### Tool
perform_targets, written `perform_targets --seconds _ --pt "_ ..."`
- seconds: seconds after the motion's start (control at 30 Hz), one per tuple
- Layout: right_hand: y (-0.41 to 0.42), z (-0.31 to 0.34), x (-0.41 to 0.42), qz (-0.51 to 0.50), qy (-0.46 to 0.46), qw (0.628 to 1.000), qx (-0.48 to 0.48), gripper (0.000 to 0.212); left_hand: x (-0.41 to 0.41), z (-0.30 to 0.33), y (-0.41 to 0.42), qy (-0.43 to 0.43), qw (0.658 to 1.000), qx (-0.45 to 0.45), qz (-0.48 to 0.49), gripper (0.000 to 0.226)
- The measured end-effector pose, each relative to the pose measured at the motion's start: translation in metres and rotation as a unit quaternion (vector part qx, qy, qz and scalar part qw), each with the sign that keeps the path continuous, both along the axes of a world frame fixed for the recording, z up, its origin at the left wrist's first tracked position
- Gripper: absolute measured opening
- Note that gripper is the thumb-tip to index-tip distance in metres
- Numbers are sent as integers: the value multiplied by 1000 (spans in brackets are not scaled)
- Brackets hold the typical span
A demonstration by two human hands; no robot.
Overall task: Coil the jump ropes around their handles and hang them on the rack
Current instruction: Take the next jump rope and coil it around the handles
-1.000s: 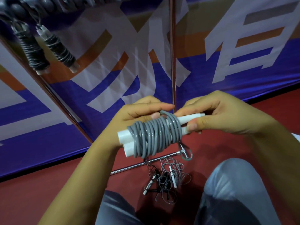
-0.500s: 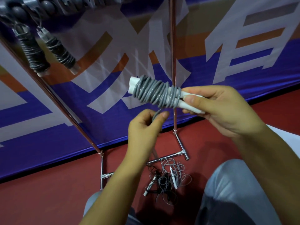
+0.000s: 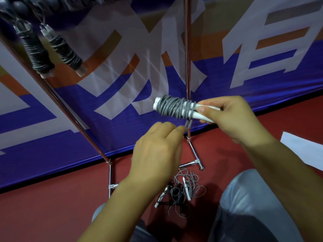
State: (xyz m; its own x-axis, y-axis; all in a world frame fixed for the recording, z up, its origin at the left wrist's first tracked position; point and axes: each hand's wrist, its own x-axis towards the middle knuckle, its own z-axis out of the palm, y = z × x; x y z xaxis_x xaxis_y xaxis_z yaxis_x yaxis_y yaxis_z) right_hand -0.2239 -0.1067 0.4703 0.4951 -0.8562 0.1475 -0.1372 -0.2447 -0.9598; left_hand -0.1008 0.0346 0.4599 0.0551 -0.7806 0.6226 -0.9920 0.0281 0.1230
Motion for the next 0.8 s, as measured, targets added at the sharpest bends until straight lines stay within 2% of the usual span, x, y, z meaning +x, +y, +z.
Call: perform_targets --seconds 0.1,0.2,0.3,0.4,0.5,0.6,0.8 --pt "2 1 1 28 99 992 -78 18 9 10 0 -51 998 10 -20 17" --pt "2 8 2 78 194 970 -124 11 18 16 -1 -50 997 29 -60 22" --pt "0 11 5 146 275 941 -133 11 24 18 -9 -66 987 70 -127 21" --pt "1 13 5 192 284 933 -106 10 32 22 -17 -62 970 139 -192 17" --pt "1 17 5 228 266 932 -92 12 37 28 -19 16 947 200 -250 16" --pt "-1 20 2 262 250 930 -62 12 39 32 -20 62 929 244 -269 13" --pt "1 23 0 315 270 907 -74 11 42 40 -17 81 904 312 -282 16"
